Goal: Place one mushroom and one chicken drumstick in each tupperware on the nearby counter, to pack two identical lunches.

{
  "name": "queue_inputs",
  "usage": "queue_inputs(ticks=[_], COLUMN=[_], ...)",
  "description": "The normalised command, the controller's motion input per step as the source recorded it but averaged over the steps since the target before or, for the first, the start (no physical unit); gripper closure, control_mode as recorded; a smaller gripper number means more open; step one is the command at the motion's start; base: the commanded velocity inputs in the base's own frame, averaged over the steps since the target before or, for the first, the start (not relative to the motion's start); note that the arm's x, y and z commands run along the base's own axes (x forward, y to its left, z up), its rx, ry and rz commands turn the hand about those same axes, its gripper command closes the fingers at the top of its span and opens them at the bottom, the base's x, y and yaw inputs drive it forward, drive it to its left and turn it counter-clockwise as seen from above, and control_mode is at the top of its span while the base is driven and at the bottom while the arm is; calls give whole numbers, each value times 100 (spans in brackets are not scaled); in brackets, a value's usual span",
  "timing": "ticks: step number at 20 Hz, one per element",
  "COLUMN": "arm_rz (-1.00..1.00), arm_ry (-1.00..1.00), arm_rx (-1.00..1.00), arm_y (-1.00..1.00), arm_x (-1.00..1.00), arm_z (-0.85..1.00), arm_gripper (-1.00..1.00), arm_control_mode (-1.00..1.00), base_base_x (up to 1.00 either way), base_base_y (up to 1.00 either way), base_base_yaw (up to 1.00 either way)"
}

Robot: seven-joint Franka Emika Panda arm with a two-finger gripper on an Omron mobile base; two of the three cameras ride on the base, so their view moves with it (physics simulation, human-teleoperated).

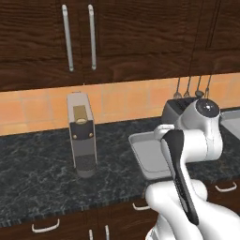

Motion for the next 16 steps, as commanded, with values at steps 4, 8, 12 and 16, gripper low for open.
queue_inputs(ticks=[4,8,12,16], arm_rz=[0,0,0,1], arm_ry=[0,0,11,17], arm_rx=[0,2,2,0], arm_y=[7,13,7,-2], arm_x=[31,68,99,96], arm_z=[-16,-39,-71,-47], arm_gripper=[100,100,100,100], arm_control_mode=[-100,-100,-100,-100], base_base_x=[33,0,0,0], base_base_y=[9,0,0,0], base_base_yaw=[0,0,0,0])
